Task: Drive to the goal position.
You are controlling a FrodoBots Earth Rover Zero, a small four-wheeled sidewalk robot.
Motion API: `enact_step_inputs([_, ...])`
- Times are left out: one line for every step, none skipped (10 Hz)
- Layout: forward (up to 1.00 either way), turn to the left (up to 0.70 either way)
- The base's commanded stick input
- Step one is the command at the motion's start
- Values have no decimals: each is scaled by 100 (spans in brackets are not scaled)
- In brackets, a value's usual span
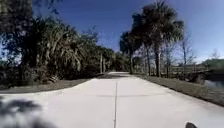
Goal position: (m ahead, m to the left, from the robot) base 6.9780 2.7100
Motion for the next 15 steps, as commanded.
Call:
enact_step_inputs([100,-2])
enact_step_inputs([100,-2])
enact_step_inputs([100,-2])
enact_step_inputs([100,-2])
enact_step_inputs([100,-2])
enact_step_inputs([100,-4])
enact_step_inputs([100,-6])
enact_step_inputs([100,-8])
enact_step_inputs([100,-8])
enact_step_inputs([100,-8])
enact_step_inputs([100,-8])
enact_step_inputs([100,-8])
enact_step_inputs([100,-9])
enact_step_inputs([100,-9])
enact_step_inputs([100,-9])
